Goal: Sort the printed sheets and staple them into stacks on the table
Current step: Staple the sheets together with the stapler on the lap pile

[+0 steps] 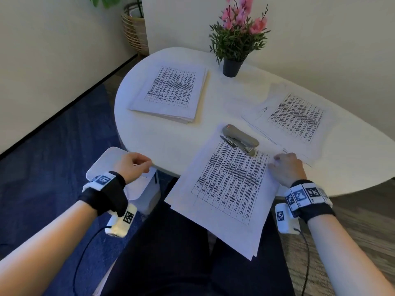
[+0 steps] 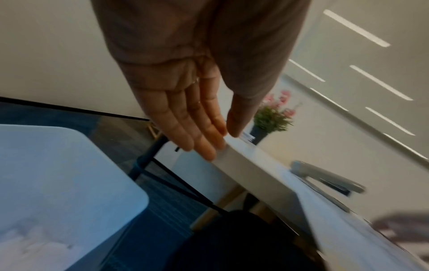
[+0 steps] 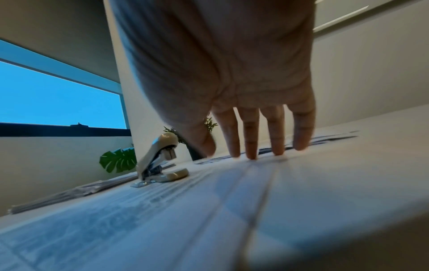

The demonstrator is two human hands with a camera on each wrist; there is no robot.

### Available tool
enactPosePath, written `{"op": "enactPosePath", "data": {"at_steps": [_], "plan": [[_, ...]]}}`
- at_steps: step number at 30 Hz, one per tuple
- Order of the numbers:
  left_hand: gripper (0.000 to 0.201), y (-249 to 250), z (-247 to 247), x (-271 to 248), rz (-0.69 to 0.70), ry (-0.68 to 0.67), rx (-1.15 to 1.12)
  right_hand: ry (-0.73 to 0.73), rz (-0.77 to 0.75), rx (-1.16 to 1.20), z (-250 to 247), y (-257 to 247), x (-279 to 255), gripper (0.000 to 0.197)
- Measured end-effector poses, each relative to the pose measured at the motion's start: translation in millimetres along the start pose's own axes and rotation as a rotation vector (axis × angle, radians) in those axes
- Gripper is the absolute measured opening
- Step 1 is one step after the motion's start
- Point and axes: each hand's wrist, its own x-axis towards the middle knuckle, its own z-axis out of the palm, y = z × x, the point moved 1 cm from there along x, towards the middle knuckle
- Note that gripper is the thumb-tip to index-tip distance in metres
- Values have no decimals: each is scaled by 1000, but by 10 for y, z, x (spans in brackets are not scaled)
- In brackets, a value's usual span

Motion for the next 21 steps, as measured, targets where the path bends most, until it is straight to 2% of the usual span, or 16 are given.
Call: {"op": "enactPosePath", "data": {"at_steps": [4, 6, 9, 11, 13, 15, 18, 21], "plan": [[16, 213, 267, -82, -31, -199, 105, 208, -108, 303, -177, -315, -65, 29], [26, 330, 369, -118, -62, -295, 199, 161, -158, 413, -261, -528, -78, 32], [41, 478, 528, -171, -68, -368, 287, 34, -231, 362, -267, -758, -15, 44], [65, 537, 611, -182, -73, -359, 328, 26, -236, 321, -234, -835, 57, 39], [77, 588, 660, -200, -57, -299, 352, 66, -223, 302, -240, -872, 105, 31], [79, 616, 695, -208, -33, -262, 359, 77, -195, 285, -271, -845, 152, 28], [75, 643, 683, -210, -16, -316, 343, 92, -124, 279, -347, -703, 223, 27], [39, 674, 544, -213, 74, -361, 385, 164, -30, 266, -419, -472, 314, 23]]}}
